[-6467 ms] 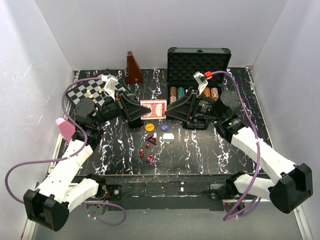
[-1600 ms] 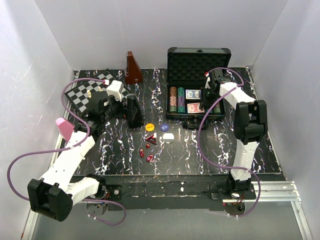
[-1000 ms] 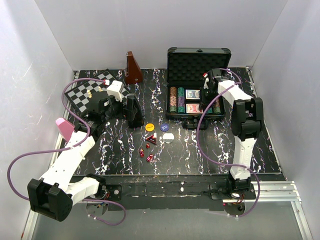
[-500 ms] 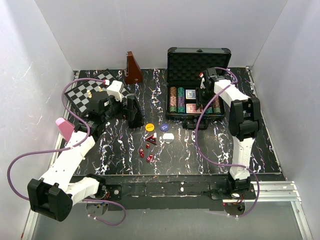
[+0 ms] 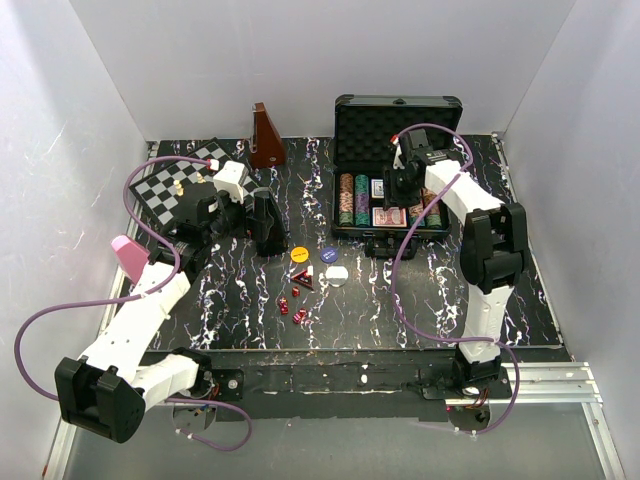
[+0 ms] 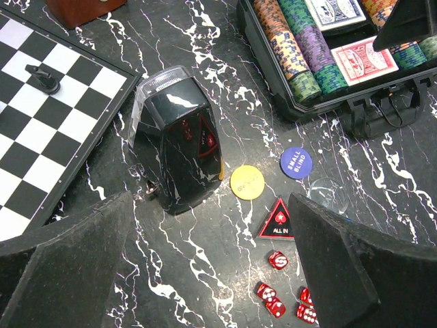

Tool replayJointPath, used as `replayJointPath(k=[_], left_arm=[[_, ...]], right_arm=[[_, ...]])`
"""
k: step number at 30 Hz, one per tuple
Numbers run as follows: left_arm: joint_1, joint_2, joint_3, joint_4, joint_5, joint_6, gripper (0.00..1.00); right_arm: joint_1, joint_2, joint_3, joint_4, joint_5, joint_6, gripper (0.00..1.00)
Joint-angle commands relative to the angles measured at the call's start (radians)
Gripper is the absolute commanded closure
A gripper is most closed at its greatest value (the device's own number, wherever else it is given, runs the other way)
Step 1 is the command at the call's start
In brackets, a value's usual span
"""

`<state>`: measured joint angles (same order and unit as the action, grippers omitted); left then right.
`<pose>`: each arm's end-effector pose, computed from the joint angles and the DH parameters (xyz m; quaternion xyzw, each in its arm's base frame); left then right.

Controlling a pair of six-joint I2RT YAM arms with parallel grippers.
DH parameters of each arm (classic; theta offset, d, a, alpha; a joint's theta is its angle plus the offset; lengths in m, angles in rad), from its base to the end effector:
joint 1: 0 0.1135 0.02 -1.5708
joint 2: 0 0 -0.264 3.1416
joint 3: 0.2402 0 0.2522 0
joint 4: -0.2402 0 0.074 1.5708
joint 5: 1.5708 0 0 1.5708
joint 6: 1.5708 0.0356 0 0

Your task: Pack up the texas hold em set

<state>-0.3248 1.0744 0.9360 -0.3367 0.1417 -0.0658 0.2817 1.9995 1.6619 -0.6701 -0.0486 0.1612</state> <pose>0.2280 -0.0821 0.3213 0.1465 0.8396 -0.1601 0.4979 0.4214 0.1238 0.2364 -0.0646 0.9582 0.0838 0.2659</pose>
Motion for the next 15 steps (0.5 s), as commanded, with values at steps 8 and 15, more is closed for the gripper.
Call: replayJointPath(k=[8,15], left_arm=[[-0.005,-0.019,0.037,-0.002,-0.016,0.015,0.02],[-0.007,-0.024,0.037,-0.002,-0.016,0.017,0.02]], right_arm=[[-0.015,-0.001,-0.024,0.052,-0.008,0.05,0.59],[-0.021,0.076,-0.011,0.021,0.019,0.063,0.63]])
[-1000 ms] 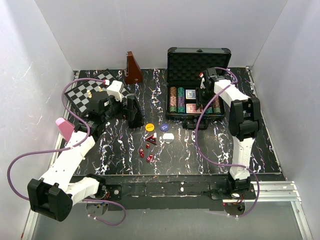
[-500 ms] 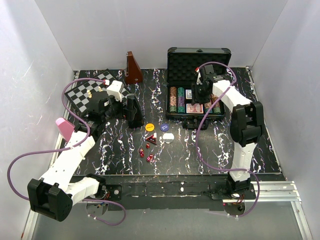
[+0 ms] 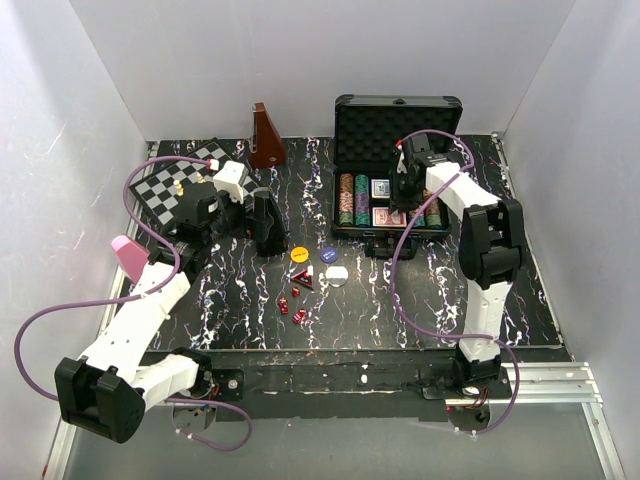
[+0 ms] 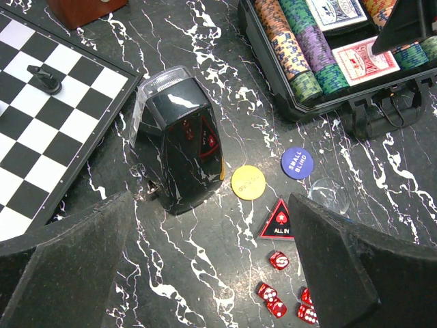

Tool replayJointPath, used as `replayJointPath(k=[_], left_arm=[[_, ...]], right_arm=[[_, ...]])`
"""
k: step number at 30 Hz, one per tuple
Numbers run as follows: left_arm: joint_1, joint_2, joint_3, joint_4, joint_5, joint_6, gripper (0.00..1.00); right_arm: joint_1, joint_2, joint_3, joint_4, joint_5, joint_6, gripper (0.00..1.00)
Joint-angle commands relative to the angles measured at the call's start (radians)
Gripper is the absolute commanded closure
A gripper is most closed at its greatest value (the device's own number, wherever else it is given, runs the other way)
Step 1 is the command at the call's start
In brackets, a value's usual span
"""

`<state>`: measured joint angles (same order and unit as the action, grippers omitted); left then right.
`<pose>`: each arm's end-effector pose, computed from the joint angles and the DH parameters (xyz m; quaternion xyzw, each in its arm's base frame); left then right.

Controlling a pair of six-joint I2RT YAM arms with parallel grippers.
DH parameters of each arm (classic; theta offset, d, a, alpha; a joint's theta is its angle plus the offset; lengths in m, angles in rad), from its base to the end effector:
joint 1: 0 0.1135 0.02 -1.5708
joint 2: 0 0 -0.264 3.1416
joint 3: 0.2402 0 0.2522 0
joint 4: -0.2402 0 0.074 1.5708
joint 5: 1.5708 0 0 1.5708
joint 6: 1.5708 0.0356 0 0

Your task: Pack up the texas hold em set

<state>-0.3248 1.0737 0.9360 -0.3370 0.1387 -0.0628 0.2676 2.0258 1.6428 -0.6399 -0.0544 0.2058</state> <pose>0.2279 -0.0819 0.3214 0.1470 0.8395 -0.1581 0.4986 0.4264 0.1189 0.2212 -0.0371 0.9617 0.0889 0.2568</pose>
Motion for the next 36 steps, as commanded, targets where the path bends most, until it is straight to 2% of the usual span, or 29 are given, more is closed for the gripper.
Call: replayJointPath(k=[1,10,16,23,25,26,29,32,36], left_arm=[[-0.007,-0.023,0.037,-0.002,-0.013,0.014,0.02],[-0.008,-0.024,0.037,-0.002,-0.013,0.014,0.02],[-0.008,-0.029,0.035,0.001,-0.016,0.003,0.02],[-0.008,-0.098,-0.005,0.047,-0.096,-0.006,0.02],[-0.01,-0.122,-0.019,0.061,-0.123,-0.008,0.02],[-0.008,-0.132,-0.025,0.065,-0.125,-0.005,0.02],[-0.008,-0.15,-0.035,0.076,-0.194,0.001,0.02],[-0.008,-0.156,-0.039,0.076,-0.221,0.004,0.02],[-0.008,-0.169,-0.046,0.075,-0.237,0.001,0.02]], right_arm=[[-0.007,0.053,-0.001,-0.004,0.04,0.024,0.63],[-0.019,0.065,-0.018,-0.003,0.008,0.047,0.63],[-0.019,-0.002,-0.006,-0.012,0.004,0.034,0.61],[-0.021,-0.157,-0.027,0.012,0.031,0.041,0.43],[-0.021,-0.212,-0.046,0.02,0.048,0.043,0.22],[-0.021,-0.243,-0.063,0.031,0.05,0.044,0.2],[-0.021,-0.343,-0.127,0.08,0.048,0.063,0.16],[-0.031,-0.465,-0.259,0.214,0.039,0.105,0.14],[-0.05,-0.633,-0.45,0.435,-0.108,0.135,0.12]])
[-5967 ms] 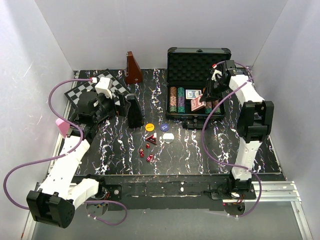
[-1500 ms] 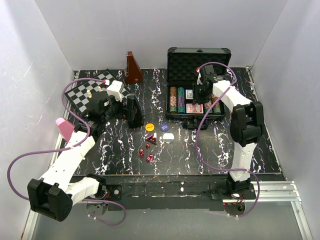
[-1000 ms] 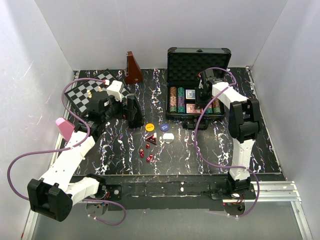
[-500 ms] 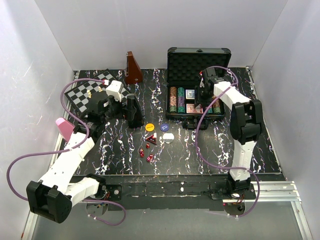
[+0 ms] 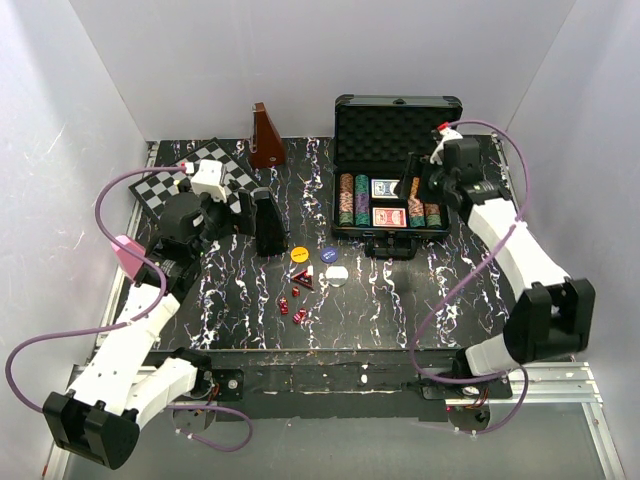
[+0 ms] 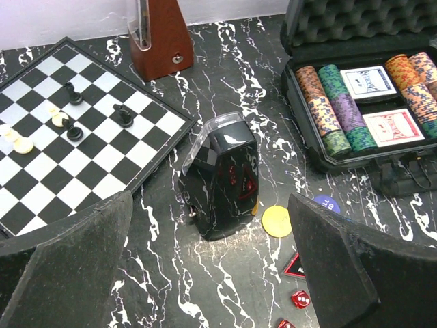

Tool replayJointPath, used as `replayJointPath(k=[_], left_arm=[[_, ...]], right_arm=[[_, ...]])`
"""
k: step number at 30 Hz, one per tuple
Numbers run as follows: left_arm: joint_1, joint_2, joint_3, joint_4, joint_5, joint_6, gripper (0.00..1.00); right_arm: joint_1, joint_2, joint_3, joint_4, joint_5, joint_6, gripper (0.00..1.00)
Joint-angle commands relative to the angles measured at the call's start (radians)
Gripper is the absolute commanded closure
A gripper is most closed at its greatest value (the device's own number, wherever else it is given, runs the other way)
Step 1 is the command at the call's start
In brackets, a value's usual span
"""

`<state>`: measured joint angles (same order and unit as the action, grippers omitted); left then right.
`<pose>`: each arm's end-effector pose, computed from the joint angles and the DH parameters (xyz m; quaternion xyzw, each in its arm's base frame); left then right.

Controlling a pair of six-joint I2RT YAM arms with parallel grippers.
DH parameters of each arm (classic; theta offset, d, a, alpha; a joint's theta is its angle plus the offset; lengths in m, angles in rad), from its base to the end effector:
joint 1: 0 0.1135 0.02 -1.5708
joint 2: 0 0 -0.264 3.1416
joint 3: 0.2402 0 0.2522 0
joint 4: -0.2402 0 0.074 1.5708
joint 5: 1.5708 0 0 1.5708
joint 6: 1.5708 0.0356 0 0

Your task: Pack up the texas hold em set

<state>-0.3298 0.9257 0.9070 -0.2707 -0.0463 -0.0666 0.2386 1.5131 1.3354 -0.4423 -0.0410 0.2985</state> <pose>0.2014 -0.0672 0.3486 0.0915 0.7963 -0.0995 0.5896 0.3355 0.0831 0.3291 0.0172 0.8888 0.1390 0.4364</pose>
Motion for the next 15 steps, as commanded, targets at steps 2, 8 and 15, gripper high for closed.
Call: replayJointPath(k=[2,8,15], left_arm=[[-0.003,-0.03,-0.022,-0.001,-0.05,0.001,0.02],[-0.003,-0.085,-0.077,-0.059,-0.024,-0.041,0.02],[-0.003,-0.172,-0.134,-0.168,-0.046,-0.105,0.02]], right_arm=[[-0.021,-0.174,-0.217,0.333,-0.21,0.027,0.12],[-0.019,-0.371,-0.477,0.602,-0.197,0.086,0.11],[0.025,-0.399,-0.463,0.444,-0.156,0.122,0.15]])
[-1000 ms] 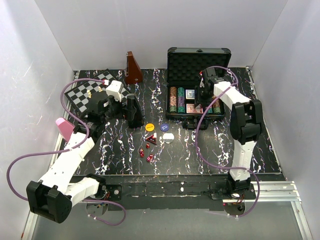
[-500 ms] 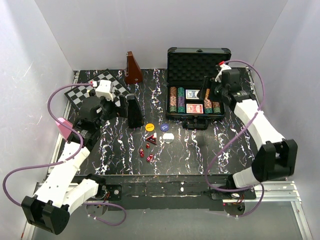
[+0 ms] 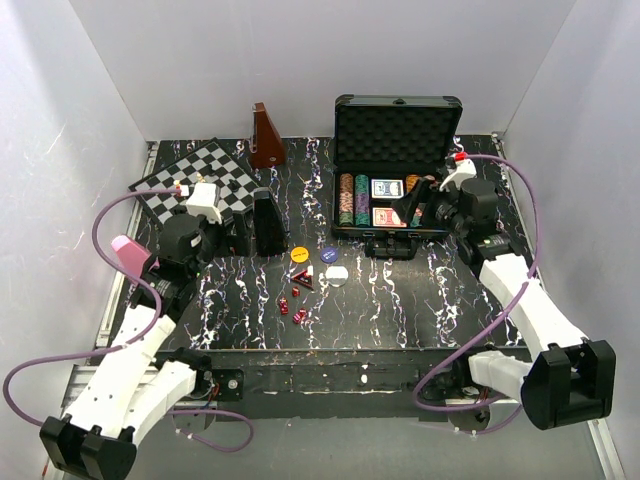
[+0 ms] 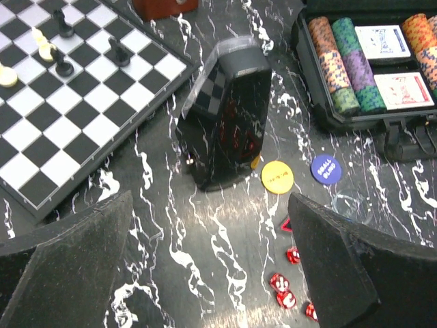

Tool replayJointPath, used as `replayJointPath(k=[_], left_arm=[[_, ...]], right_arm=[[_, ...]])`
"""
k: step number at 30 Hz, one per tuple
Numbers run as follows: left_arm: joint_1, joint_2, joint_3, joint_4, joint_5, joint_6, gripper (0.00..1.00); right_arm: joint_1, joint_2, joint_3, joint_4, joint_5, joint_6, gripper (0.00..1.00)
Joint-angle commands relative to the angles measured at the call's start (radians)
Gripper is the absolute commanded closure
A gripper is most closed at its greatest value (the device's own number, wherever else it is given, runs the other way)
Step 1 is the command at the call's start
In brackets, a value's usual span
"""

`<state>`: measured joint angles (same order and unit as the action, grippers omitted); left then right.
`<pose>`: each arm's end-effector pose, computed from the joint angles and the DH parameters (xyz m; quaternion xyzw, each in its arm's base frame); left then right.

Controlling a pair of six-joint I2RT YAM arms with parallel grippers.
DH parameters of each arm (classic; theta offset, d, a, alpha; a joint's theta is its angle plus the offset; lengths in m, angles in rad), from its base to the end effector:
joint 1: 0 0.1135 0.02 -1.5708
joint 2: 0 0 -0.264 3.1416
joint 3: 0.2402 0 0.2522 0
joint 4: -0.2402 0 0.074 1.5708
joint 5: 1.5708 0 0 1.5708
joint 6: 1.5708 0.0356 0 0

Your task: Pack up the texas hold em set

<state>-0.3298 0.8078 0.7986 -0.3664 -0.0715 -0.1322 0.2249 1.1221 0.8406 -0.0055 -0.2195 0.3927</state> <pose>0.1758 -0.0575 0.3219 0.0615 0.8241 -0.1000 0.5541 0.2534 0.0659 0.3102 0.0014 0.7988 0.2644 0.5403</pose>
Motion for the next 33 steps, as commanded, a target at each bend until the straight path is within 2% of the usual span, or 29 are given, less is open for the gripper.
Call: replayJointPath(k=[1,3,8,14,18,25,29,33], left_arm=[[-0.003,-0.062,-0.035,-0.08,-0.022,-0.043,0.02],[-0.005,-0.068,-0.041,-0.094,-0.024,-0.046,0.02],[-0.003,-0.036,-0.03,-0.105,-0.022,-0.038,0.02],[-0.005,-0.001,-0.018,-0.098,-0.013,-0.02,0.02],[-0.005,0.007,-0.015,-0.095,-0.022,-0.015,0.02],[-0.003,-0.015,-0.021,-0.097,-0.054,-0.017,0.02],[-0.003,-0.013,-0.018,-0.101,-0.063,-0.023,0.02],[-0.003,-0.018,-0.018,-0.103,-0.059,-0.029,0.02]], right_arm=[[0.062,-0.005,0.034,-0.023,0.04,0.017,0.16],[0.135,0.002,0.049,-0.088,0.145,0.021,0.18],[0.351,0.071,0.103,-0.215,0.294,0.084,0.24],[0.603,0.247,0.179,-0.272,0.335,0.121,0.34],[0.724,0.419,0.308,-0.327,0.339,0.149,0.4],[0.829,0.723,0.61,-0.496,0.385,0.239,0.48],[0.849,0.827,0.687,-0.557,0.404,0.271,0.48],[0.854,0.844,0.672,-0.568,0.42,0.288,0.48]])
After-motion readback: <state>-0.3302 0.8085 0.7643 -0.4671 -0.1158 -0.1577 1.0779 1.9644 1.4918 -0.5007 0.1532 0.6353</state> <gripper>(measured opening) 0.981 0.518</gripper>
